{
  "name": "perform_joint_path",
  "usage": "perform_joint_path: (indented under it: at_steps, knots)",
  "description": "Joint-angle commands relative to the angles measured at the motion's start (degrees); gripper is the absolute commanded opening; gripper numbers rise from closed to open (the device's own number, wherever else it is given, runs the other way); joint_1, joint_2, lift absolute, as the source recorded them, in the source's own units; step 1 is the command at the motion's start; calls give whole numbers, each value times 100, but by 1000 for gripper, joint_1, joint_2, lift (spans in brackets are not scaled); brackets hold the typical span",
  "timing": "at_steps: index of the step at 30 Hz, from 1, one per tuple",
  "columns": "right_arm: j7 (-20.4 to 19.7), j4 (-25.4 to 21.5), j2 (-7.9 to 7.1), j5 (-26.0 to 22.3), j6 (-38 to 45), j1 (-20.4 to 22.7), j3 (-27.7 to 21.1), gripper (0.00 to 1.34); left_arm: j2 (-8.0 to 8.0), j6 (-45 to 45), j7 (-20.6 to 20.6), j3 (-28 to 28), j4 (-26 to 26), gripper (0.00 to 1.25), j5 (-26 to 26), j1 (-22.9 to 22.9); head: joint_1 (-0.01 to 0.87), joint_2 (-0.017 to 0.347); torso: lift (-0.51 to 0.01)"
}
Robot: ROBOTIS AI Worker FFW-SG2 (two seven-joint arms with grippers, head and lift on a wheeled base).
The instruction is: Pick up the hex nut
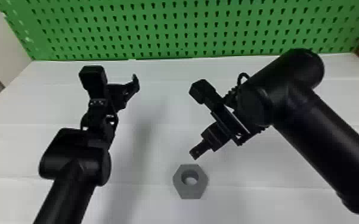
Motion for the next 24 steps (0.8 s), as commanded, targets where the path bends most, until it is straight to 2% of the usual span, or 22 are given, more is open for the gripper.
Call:
perform_joint_path:
  at_steps: [1,24]
  knots:
    - [0,127,5,-66,17,-57,160,1078,0,-11,0,0,19,1167,-14,-32,785,149,-82]
    - [0,716,198,-66,17,-145,450,1077,0,-99,0,9,45,1167,-23,-50,785,149,-82]
